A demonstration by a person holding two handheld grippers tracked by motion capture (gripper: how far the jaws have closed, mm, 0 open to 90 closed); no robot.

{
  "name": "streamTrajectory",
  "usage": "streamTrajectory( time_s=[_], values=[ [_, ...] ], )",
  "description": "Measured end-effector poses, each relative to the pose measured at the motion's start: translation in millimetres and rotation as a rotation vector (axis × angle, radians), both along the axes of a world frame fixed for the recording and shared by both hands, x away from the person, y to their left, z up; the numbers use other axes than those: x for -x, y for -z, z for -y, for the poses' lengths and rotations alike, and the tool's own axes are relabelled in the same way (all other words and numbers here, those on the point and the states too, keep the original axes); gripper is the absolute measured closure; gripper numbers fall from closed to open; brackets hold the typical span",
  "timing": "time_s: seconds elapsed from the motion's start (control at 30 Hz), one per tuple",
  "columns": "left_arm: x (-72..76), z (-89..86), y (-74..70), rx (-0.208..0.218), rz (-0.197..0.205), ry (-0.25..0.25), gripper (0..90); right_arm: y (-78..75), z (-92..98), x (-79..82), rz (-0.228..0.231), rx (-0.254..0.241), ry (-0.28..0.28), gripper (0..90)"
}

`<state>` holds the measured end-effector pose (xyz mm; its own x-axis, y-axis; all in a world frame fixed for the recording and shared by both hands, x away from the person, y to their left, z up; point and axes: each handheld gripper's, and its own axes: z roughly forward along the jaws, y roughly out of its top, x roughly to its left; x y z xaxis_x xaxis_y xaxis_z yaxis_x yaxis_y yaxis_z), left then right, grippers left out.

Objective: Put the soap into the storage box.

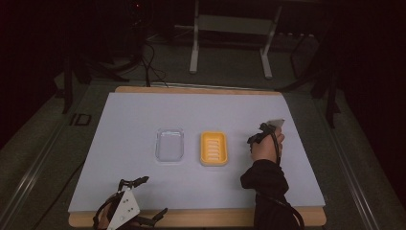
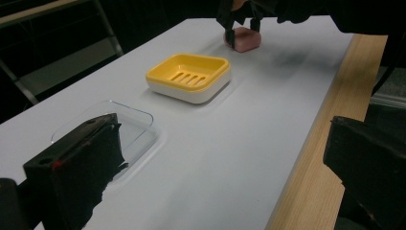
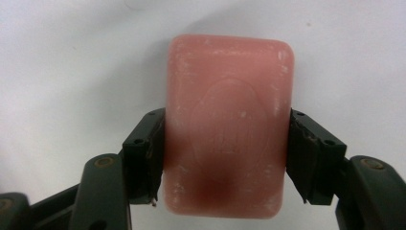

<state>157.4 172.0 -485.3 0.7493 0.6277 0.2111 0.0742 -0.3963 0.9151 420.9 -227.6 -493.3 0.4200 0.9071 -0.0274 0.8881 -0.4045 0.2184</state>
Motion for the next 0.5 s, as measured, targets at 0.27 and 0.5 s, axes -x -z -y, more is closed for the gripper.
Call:
streamTrajectory(
  time_s=[0.27, 0.5],
  values=[
    [-0.2, 0.2, 0.2, -0.001, -0.002, -0.001, 0.5, -12.7, 2.8, 0.6, -0.026, 0.018, -0.087, 37.8],
    [-0.6, 0.7, 0.5, -0.006, -0.004, -0.003, 0.5, -33.8, 6.1, 5.0, -0.01, 0.0, -0.151, 37.8]
  ],
)
